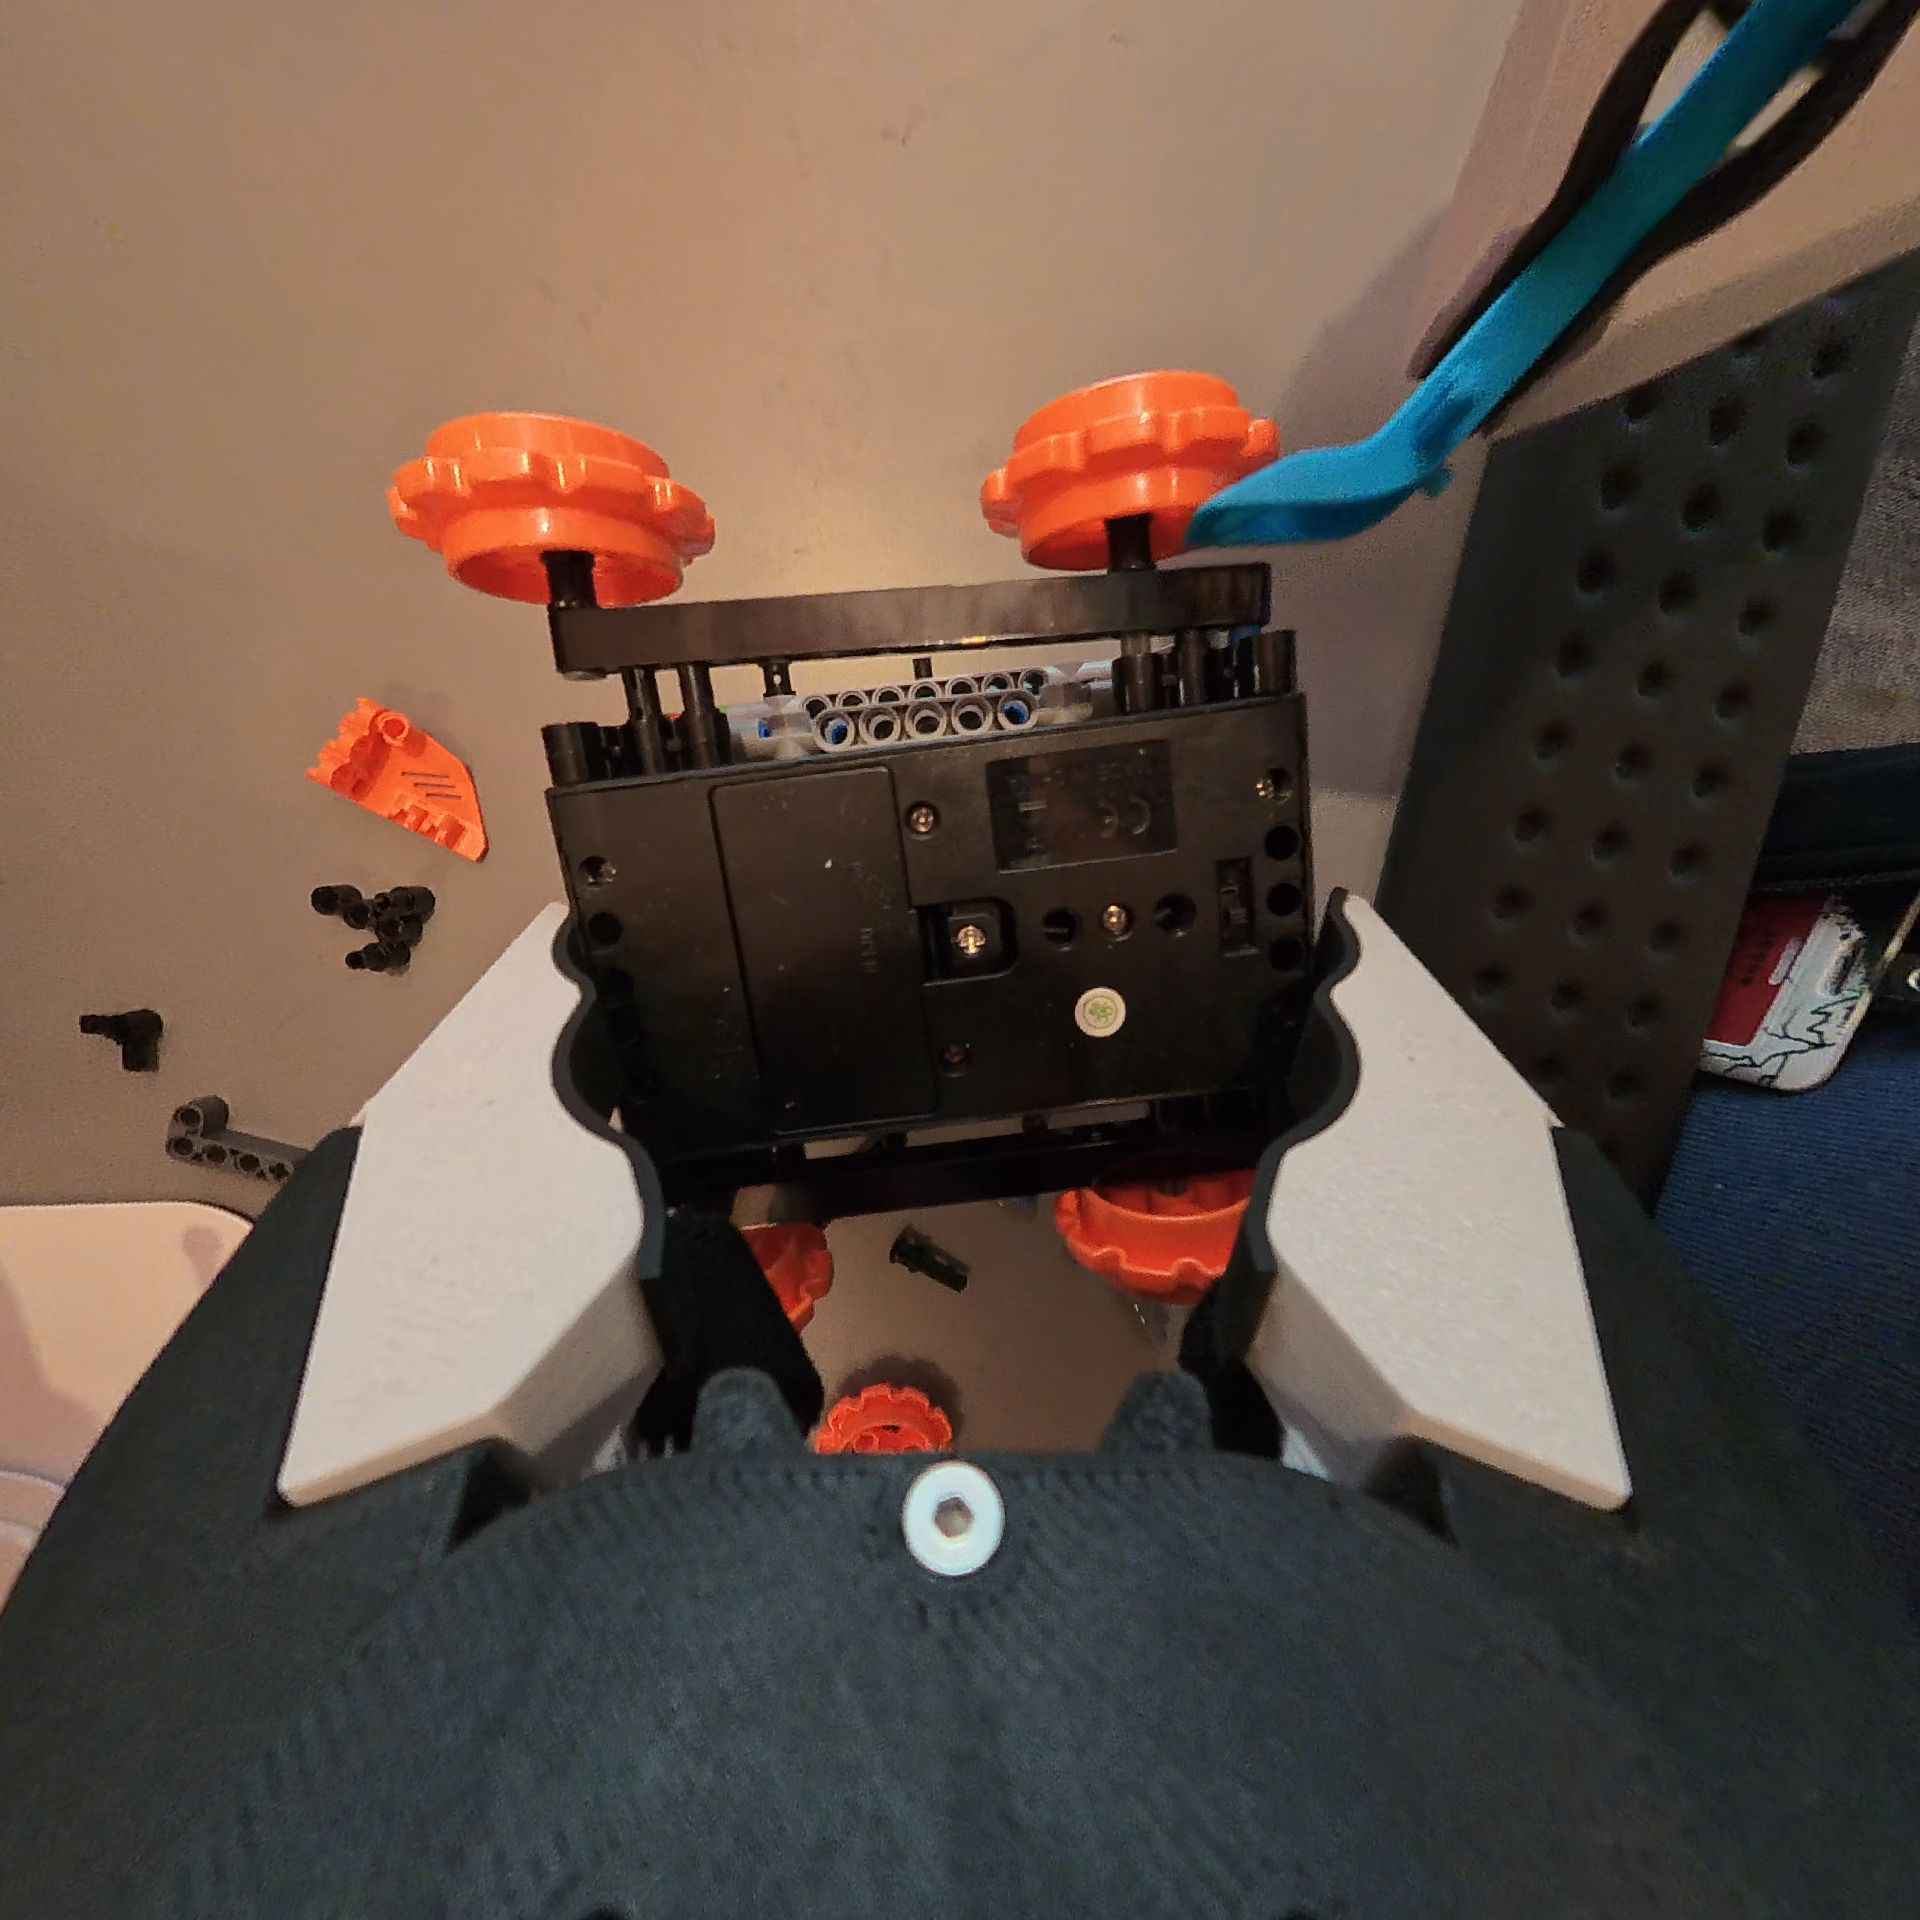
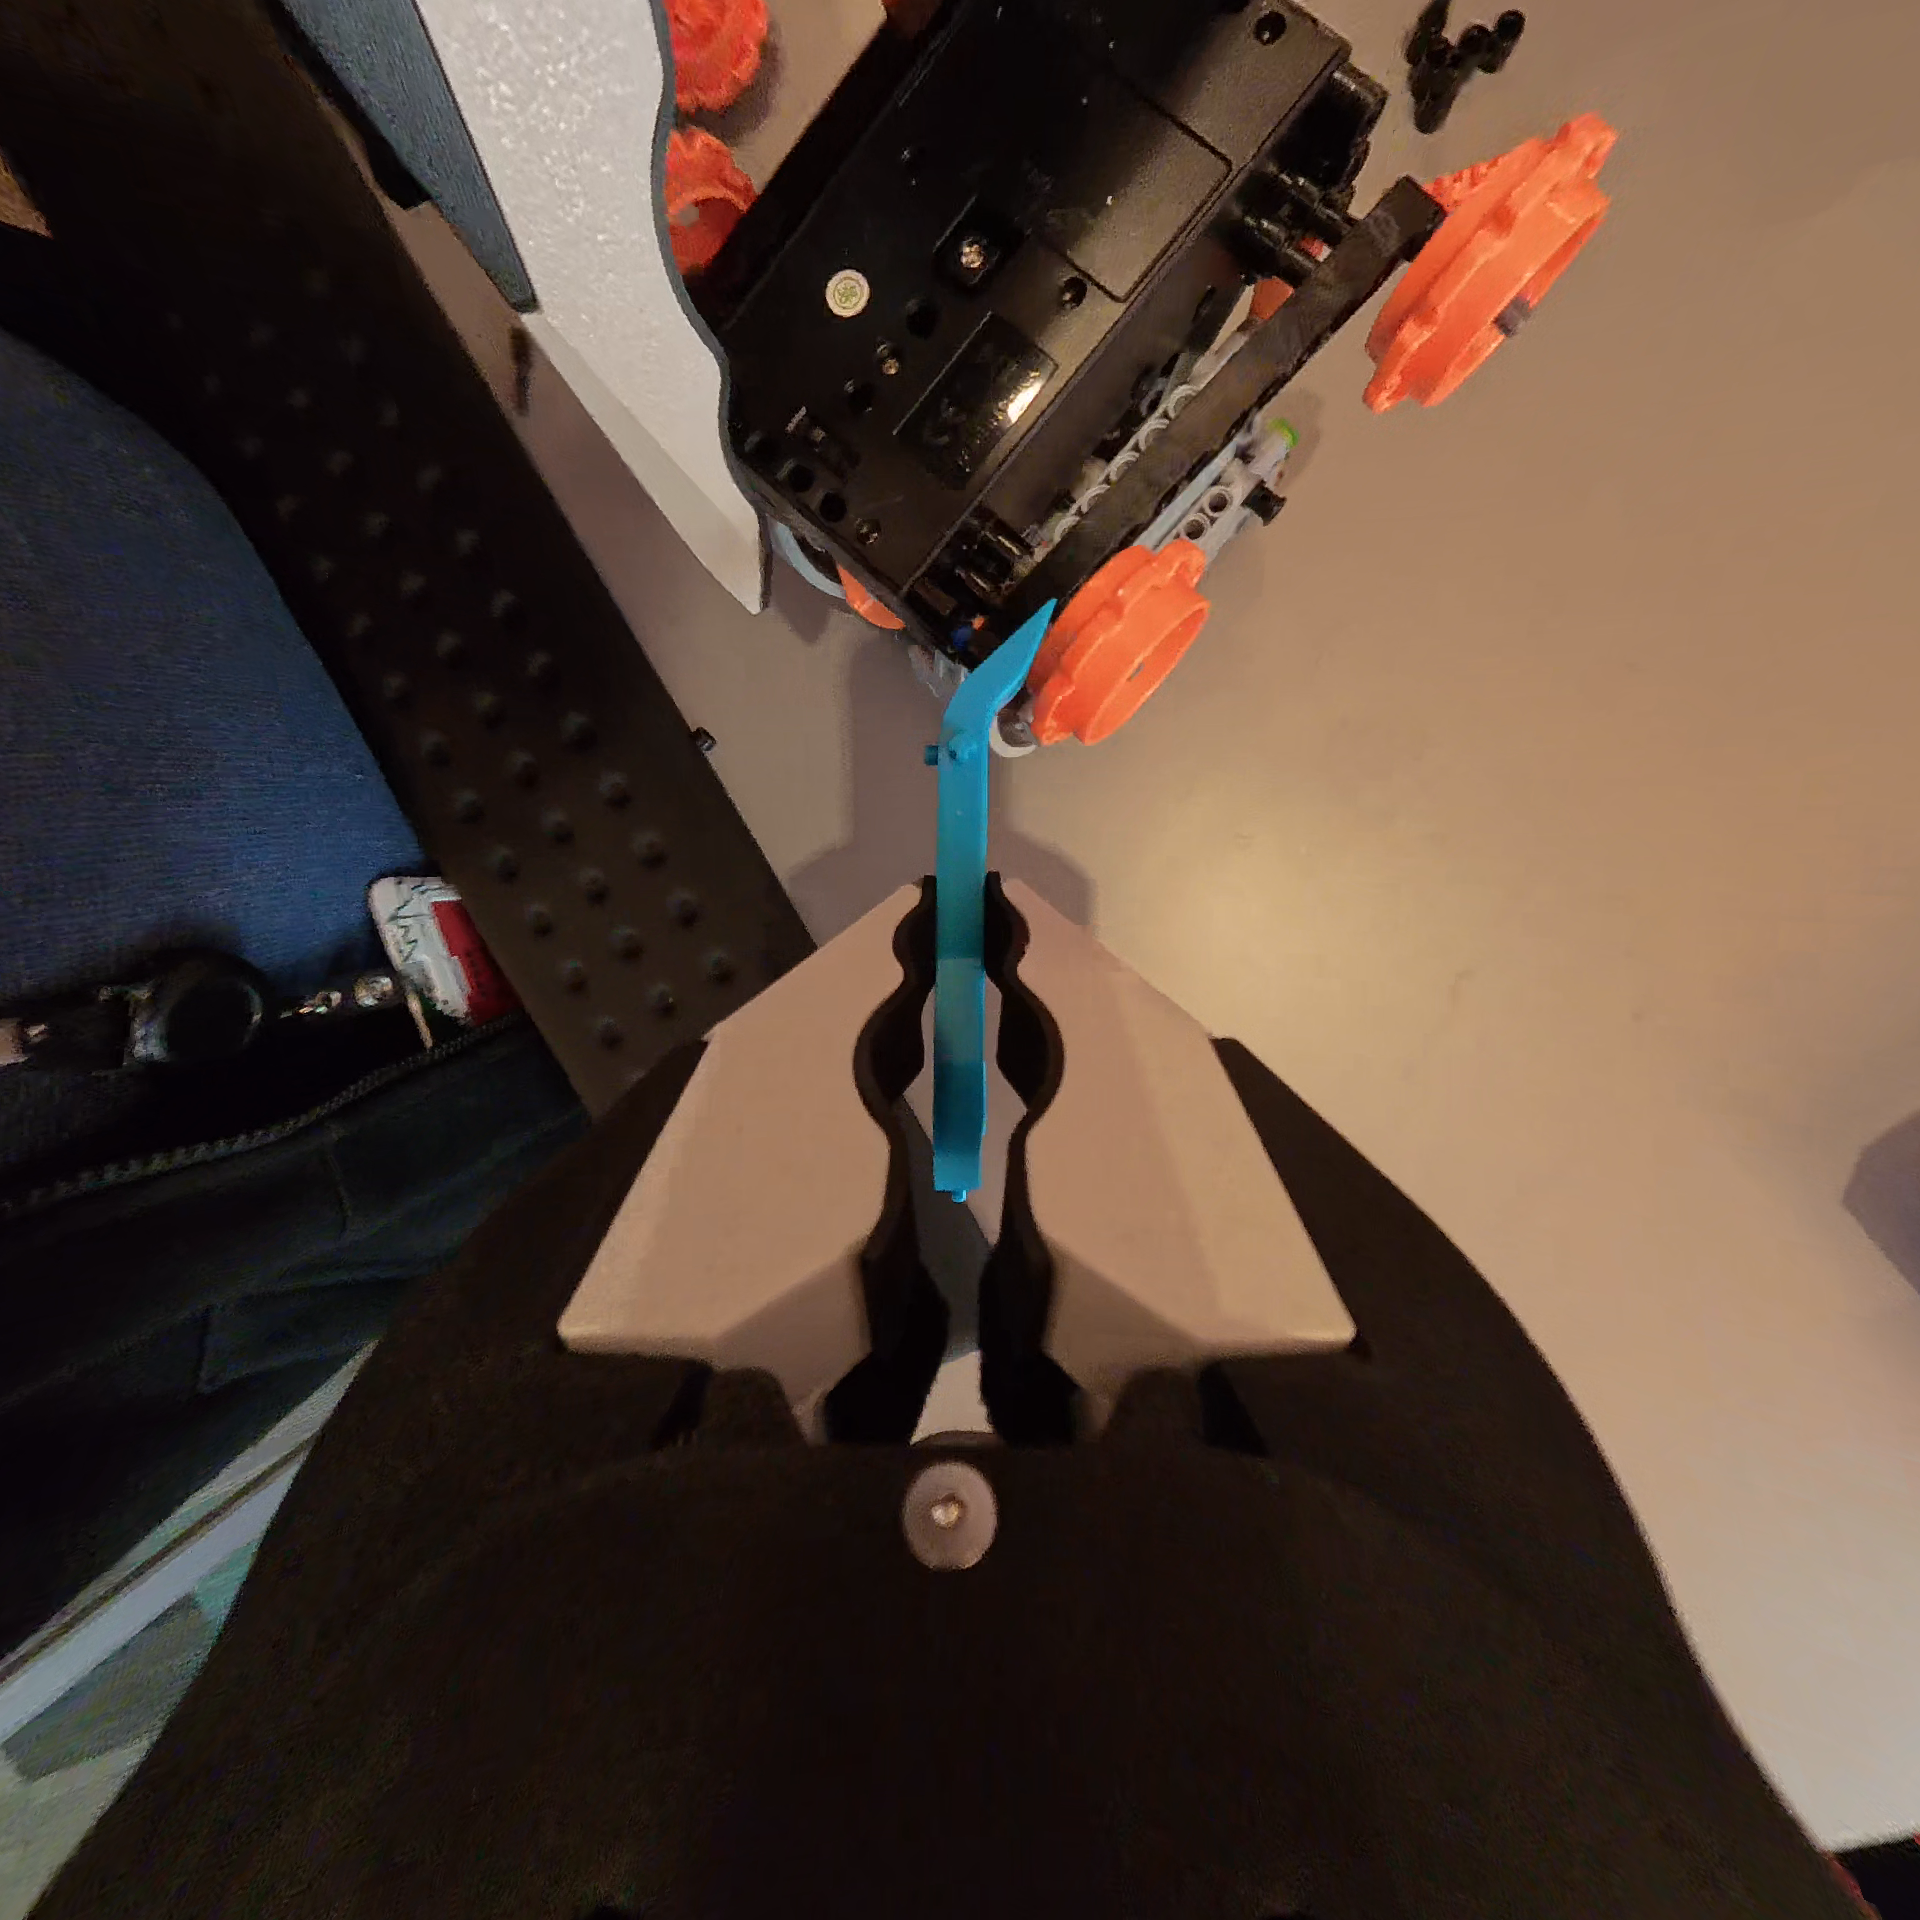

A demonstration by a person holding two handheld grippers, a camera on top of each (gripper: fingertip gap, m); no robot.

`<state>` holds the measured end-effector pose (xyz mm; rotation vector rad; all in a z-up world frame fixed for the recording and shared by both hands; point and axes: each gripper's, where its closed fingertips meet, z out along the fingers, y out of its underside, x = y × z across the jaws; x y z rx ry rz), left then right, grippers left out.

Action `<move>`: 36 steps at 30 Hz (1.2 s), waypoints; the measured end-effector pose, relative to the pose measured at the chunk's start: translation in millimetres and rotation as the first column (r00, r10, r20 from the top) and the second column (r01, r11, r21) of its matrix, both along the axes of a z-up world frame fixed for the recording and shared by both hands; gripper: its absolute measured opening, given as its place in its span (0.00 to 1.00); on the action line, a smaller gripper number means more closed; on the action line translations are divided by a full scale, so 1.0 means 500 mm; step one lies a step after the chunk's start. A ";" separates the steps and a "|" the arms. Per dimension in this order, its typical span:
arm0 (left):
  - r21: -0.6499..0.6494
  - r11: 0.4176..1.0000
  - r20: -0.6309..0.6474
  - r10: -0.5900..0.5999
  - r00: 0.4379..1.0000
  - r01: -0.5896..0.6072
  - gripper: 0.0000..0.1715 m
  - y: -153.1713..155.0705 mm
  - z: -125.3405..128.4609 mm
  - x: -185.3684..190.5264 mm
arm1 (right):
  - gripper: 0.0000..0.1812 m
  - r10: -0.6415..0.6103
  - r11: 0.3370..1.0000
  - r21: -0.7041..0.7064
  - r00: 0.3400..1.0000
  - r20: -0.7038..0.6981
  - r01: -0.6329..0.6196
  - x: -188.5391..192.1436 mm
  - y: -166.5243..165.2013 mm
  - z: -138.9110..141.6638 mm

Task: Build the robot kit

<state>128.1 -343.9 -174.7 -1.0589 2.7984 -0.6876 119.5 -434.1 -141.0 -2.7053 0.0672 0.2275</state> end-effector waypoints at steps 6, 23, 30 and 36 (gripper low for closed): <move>-0.095 0.989 0.287 -0.082 0.954 0.114 0.54 -0.027 0.119 -0.001 | 0.03 0.069 0.990 0.140 0.966 -0.248 -0.035 -0.030 0.015 0.073; -0.210 0.907 0.491 -0.224 0.842 0.364 0.07 -0.106 0.193 -0.053 | 0.12 0.199 0.904 0.395 0.979 -0.045 -0.166 -0.029 0.064 0.135; -0.390 0.847 0.410 -0.190 0.892 0.360 0.07 -0.131 0.209 -0.059 | 0.05 0.254 0.869 0.351 0.923 0.289 -0.349 -0.038 0.069 0.128; -0.307 0.935 0.336 -0.068 0.939 0.178 0.47 -0.079 0.170 -0.018 | 0.05 0.270 0.925 0.200 0.929 0.254 -0.324 0.009 0.050 0.102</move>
